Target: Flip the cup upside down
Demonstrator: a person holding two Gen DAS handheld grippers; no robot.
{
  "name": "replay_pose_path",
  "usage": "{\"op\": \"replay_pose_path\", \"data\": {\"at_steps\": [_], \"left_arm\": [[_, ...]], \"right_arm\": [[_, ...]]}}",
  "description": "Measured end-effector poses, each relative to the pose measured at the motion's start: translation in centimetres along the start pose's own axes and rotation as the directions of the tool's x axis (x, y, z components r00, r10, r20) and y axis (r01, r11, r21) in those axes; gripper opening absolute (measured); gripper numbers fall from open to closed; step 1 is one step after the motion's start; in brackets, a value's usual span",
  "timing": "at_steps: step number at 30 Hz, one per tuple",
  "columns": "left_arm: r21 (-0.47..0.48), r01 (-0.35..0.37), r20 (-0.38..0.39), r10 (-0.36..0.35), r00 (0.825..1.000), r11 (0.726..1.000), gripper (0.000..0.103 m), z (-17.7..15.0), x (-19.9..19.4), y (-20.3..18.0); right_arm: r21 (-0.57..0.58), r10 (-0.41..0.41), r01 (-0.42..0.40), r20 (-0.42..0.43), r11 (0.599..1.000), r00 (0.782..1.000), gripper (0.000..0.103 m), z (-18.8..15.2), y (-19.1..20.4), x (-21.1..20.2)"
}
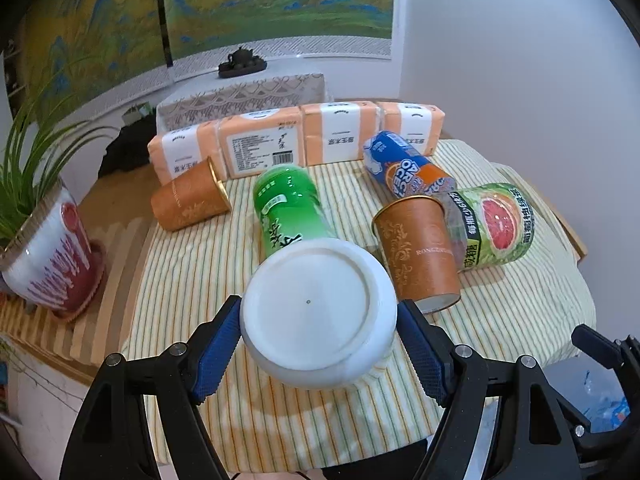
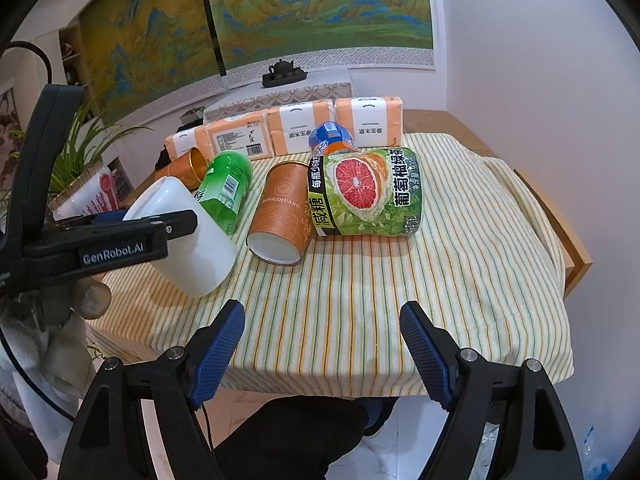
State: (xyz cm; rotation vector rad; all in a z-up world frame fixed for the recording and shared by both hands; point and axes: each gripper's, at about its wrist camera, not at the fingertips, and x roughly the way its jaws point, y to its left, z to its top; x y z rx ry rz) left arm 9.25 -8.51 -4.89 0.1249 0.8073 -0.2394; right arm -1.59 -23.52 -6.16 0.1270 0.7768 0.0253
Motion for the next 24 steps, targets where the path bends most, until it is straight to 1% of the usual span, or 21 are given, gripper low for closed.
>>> {"op": "replay_pose_path", "data": {"at_steps": [5,10,18,24], "left_arm": [[0.022,-0.007,0.015,0.006,1.0,1.0,0.08,-0.2,-0.2,-0.8],[0.023,0.014,0.009,-0.014,1.0,1.0,0.08,-0.2,0.1,-1.3],[0.029,0.025,0.021,-0.025,0.999,0.999,0.08,-0.3,0.3,-1.7],[0.047,0.051,0.031,-0.053,0.998,0.998,0.08,-0.1,0.1,-2.0]], "right_arm": [[-0.001,-0.006,0.006,0.006,1.0,1.0,0.077,-0.1,0.0,-0.2],[0.002,-0.014,0.014,0.009,1.0,1.0,0.077,-0.2,-0.2,-0.4],[0.013,-0.028,0.027,0.01,1.0,1.0,0.077,-0.2,-0.7,-0.6],[0.017,-0.029,0.029,0.007,0.999,1.0,0.077,-0.2,-0.8,-0.6]]}}
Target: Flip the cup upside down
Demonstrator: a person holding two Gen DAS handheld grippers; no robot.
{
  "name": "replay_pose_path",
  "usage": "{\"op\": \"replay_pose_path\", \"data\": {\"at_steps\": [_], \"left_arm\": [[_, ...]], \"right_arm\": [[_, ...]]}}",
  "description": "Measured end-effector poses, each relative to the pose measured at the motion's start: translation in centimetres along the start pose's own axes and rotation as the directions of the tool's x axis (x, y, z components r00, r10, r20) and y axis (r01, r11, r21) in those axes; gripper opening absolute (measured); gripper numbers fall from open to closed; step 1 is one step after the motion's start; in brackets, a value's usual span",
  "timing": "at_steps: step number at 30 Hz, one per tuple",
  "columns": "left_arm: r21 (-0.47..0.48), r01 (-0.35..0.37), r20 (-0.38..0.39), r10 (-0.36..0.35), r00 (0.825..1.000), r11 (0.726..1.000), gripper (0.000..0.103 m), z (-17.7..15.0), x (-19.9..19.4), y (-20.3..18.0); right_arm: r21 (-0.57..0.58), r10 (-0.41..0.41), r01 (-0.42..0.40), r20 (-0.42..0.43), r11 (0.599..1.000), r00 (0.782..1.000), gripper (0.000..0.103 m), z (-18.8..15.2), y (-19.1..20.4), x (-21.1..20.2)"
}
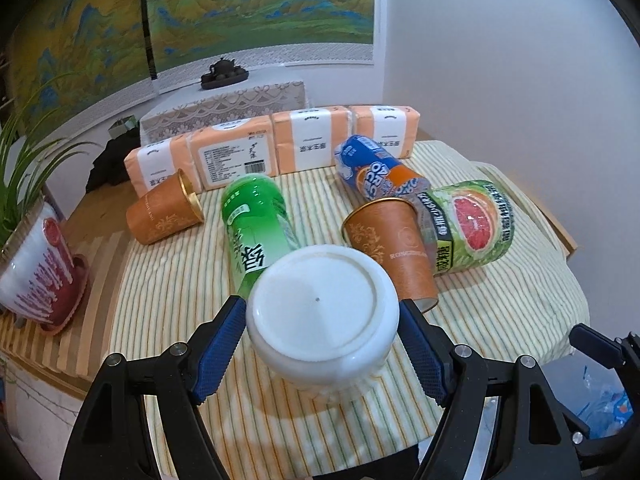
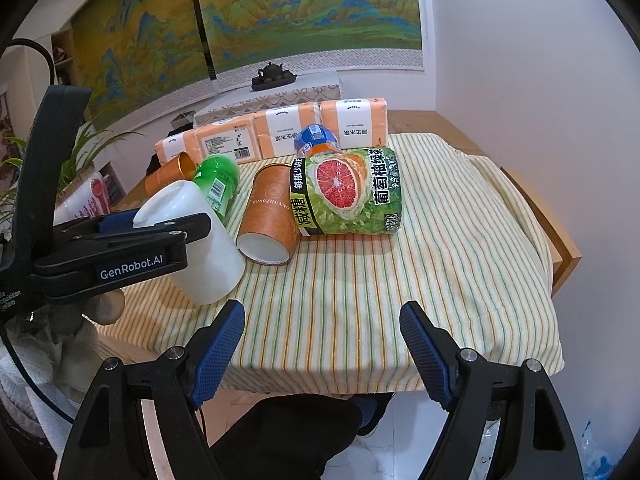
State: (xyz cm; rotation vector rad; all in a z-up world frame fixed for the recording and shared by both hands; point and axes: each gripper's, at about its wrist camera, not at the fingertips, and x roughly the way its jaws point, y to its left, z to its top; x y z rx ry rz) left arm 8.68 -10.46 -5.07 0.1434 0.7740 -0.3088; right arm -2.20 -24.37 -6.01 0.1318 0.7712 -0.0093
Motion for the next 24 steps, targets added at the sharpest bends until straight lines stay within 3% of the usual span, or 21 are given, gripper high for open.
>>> {"op": "replay_pose_path", "data": {"at_steps": [13,24], "left_arm": [[-0.004,0.04,0.05,-0.039,0.998,0.999,0.088,0.5,-1.6,0.0],[-0.019,0.036,0.166,-0.032,0.986,0.999,0.092,0.7,-5.9,1.2]], "right_arm": [[-0.001,-0.01,0.01,0.02,1.0,1.0,0.077,0.0,0.1,-0.3],[-0.016,-0.025,0.026,0.057,1.0,0.998,0.077,0.4,1.0,-1.0]]}}
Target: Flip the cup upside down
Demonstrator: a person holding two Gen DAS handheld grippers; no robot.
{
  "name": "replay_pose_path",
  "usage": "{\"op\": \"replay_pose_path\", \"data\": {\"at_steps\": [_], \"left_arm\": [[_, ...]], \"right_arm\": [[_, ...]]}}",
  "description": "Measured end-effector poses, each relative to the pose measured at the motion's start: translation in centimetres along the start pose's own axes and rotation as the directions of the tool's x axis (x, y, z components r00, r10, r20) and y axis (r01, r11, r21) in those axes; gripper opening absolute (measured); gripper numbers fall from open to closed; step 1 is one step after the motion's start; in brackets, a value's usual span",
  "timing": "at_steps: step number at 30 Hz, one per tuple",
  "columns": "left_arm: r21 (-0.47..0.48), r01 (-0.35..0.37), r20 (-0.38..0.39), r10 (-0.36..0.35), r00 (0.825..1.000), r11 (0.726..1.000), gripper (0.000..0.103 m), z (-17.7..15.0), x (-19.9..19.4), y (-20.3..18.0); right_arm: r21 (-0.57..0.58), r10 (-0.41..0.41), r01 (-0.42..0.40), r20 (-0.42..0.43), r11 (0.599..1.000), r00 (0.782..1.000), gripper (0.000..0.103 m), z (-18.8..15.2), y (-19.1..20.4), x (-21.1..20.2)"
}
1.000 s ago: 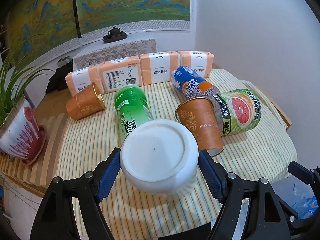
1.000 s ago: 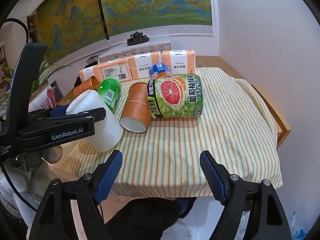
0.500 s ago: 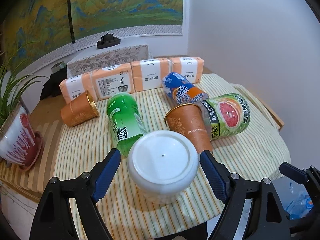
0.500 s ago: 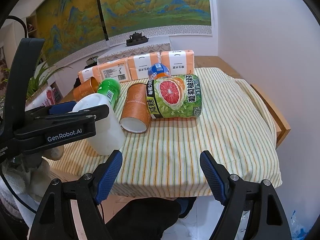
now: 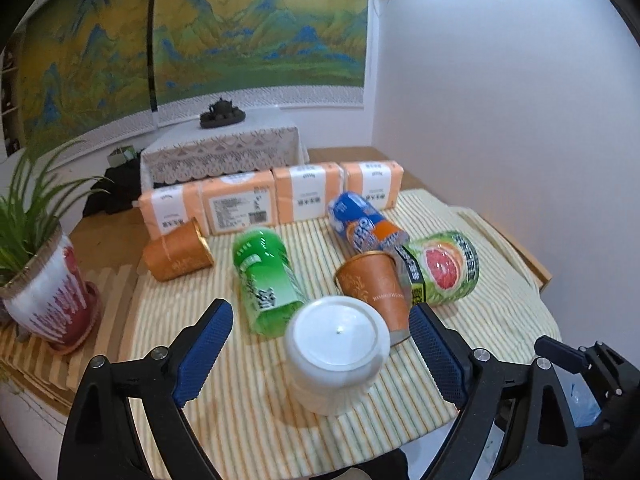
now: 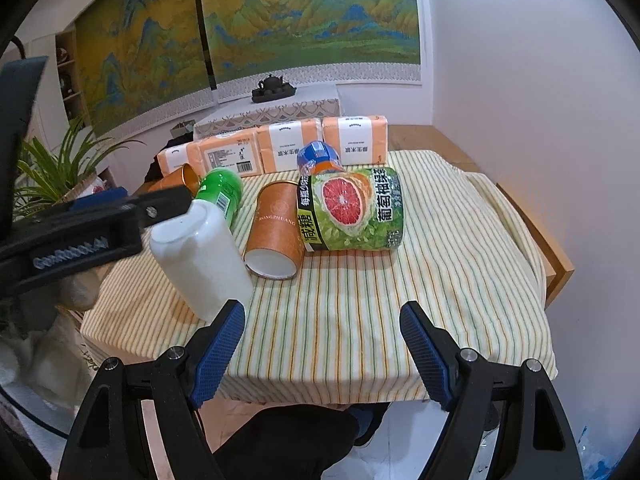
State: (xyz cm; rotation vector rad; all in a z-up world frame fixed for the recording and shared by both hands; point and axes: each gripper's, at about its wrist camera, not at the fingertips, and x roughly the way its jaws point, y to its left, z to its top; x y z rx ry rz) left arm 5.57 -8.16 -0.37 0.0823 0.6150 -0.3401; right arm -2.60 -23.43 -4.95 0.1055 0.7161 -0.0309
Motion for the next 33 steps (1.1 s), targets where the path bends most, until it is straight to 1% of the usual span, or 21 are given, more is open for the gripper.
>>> {"op": "replay_pose_path", "data": {"at_steps": [6,9,12,17,20,23,25,28,33], "left_arm": [[-0.025,-0.037,0.044,0.038,0.998,0.999,0.094,-0.5,-2.5,1.6],[-0.043,-0.056,0.051,0.059,0.997,0.997,0.095,-1.2,-3.6,2.5],[-0.061,-0.092,0.056,0.096,0.994,0.994,0.096,-2.3,-4.5,3.3],[-0.085,-0.121,0.048,0.125,0.991,0.989,0.096,-4.0,-5.7,4.3],[-0.103,-0.138,0.046,0.144,0.989,0.985,0.098,-5.0,-6.3,4.8],[-0.106,-0.167,0.049,0.173,0.984,0.98,0.098,-6.2,-6.8,4.8],[-0.116,-0.174,0.045,0.18,0.983,0.978,0.098,-6.8,-6.9,4.9],[-0.142,-0.182,0.04,0.189,0.981,0.973,0.098,-7.2,-7.0,5.3],[-0.156,-0.197,0.035,0.205,0.978,0.968,0.098,-7.2,-6.8,5.9]], "right_arm": [[-0.008,0.008,-0.008,0.022,1.0,1.0,0.077,0.1,0.7,-0.3],[-0.008,0.014,-0.014,0.032,1.0,0.999,0.077,0.2,1.0,-0.4],[-0.006,0.021,-0.021,0.043,1.0,0.999,0.078,0.2,1.2,-0.5],[-0.001,0.023,-0.023,0.068,1.0,0.997,0.078,0.2,1.5,-0.7],[-0.001,0.009,-0.009,0.091,1.0,0.996,0.081,0.2,1.7,-0.8],[-0.003,-0.02,0.02,0.125,1.0,0.992,0.083,0.0,1.9,-1.0],[-0.008,-0.041,0.042,0.148,0.999,0.988,0.084,-0.1,2.0,-1.1],[-0.013,-0.066,0.069,0.178,0.998,0.982,0.086,-0.3,2.3,-1.4],[-0.019,-0.087,0.093,0.213,0.996,0.973,0.089,-0.2,2.5,-1.9]]}}
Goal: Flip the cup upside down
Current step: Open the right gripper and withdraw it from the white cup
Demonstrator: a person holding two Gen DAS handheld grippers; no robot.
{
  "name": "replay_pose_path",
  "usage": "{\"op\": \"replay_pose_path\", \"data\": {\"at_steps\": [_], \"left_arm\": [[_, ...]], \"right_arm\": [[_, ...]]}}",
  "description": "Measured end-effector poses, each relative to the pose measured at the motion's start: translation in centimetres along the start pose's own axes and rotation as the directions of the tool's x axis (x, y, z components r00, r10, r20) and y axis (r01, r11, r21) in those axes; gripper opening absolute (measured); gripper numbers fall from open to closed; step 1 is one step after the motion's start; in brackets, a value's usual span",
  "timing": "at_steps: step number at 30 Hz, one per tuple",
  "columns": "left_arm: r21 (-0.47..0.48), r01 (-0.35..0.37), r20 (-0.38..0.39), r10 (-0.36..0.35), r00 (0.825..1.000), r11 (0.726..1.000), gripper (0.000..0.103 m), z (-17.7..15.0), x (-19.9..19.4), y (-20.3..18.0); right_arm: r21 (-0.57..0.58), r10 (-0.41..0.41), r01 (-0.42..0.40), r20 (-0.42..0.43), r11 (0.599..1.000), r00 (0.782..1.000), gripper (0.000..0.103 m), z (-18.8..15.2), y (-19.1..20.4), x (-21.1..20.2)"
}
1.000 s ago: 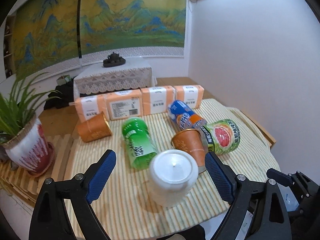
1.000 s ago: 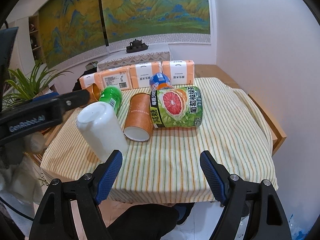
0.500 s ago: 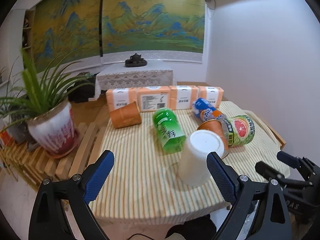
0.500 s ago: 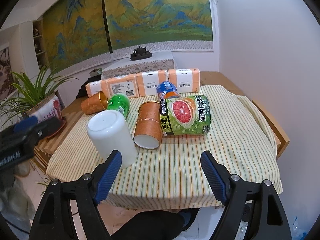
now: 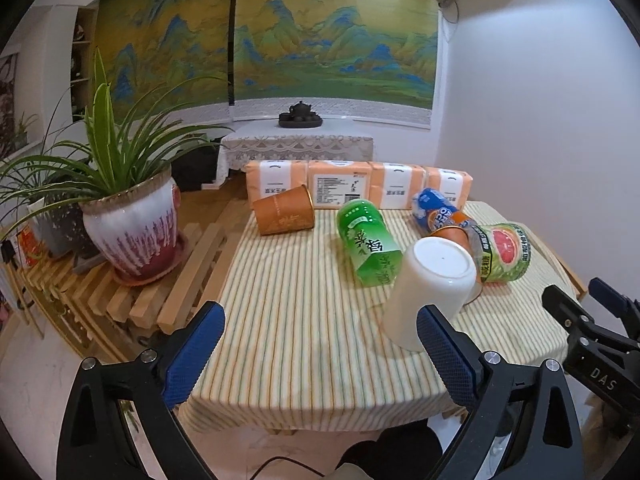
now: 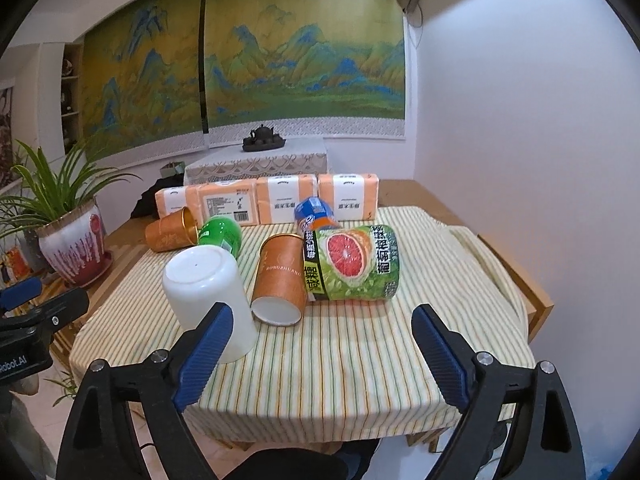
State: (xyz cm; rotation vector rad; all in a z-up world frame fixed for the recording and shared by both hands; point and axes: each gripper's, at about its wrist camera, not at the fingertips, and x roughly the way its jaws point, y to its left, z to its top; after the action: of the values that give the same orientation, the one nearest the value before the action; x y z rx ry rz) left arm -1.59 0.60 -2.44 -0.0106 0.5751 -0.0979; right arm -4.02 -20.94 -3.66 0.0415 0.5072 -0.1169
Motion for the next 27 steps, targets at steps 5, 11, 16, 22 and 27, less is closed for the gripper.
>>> {"op": "replay_pose_path", "data": {"at_steps": [5,11,16,22,27], "left_arm": [[-0.004,-0.003,0.003,0.003,1.0,1.0,0.099,0.24,0.22,0.02],[0.008,-0.004,0.006,0.004,1.0,1.0,0.099,0.24,0.25,-0.39],[0.011,-0.016,0.011,0.016,1.0,1.0,0.099,0.31,0.16,-0.5],[0.013,-0.023,0.013,0.023,1.0,1.0,0.099,0.4,0.02,-0.51],[0.017,-0.021,0.016,0.021,1.0,1.0,0.099,0.4,-0.11,-0.61]], "right_arm": [[0.006,-0.004,0.004,0.007,1.0,1.0,0.089,0.08,-0.22,-0.08],[0.009,-0.006,0.006,0.009,1.0,1.0,0.09,0.15,-0.41,-0.11],[0.01,-0.008,0.008,0.012,1.0,1.0,0.09,0.18,-0.56,-0.25],[0.01,-0.009,0.009,0.011,1.0,1.0,0.09,0.15,-0.6,-0.23],[0.009,-0.008,0.008,0.011,1.0,1.0,0.09,0.11,-0.63,-0.21]]}}
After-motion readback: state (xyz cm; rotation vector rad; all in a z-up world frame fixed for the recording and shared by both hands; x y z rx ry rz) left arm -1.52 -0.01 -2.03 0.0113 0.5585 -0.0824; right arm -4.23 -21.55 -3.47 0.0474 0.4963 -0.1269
